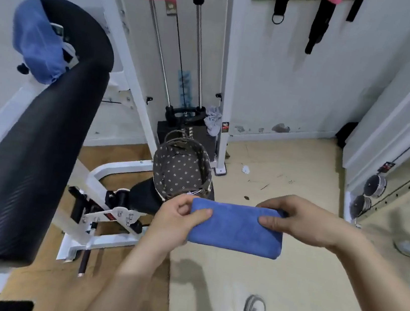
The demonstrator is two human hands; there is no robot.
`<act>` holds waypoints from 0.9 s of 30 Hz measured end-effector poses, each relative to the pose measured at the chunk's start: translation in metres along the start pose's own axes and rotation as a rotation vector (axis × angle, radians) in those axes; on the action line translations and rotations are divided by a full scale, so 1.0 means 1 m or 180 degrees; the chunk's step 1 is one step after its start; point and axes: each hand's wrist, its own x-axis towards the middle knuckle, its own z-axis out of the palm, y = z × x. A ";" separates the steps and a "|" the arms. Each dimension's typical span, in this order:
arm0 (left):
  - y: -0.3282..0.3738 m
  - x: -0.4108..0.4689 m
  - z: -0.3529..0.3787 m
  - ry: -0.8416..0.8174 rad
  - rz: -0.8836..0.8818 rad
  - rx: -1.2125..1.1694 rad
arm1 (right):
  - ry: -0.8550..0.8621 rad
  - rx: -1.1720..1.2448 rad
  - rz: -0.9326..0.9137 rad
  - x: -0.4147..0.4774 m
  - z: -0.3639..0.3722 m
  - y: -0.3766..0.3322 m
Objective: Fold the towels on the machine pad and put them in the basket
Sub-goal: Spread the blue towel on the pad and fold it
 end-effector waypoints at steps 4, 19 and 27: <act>0.002 0.045 -0.002 -0.0214 -0.0230 0.0289 | -0.0088 -0.0303 -0.0306 0.064 -0.035 0.022; -0.005 0.205 -0.062 0.0967 0.0054 0.3036 | 0.0215 -0.1622 -0.1021 0.291 -0.033 0.008; -0.068 0.361 -0.127 0.0169 -0.0125 0.4320 | 0.0329 -0.2933 -0.1163 0.434 0.017 0.005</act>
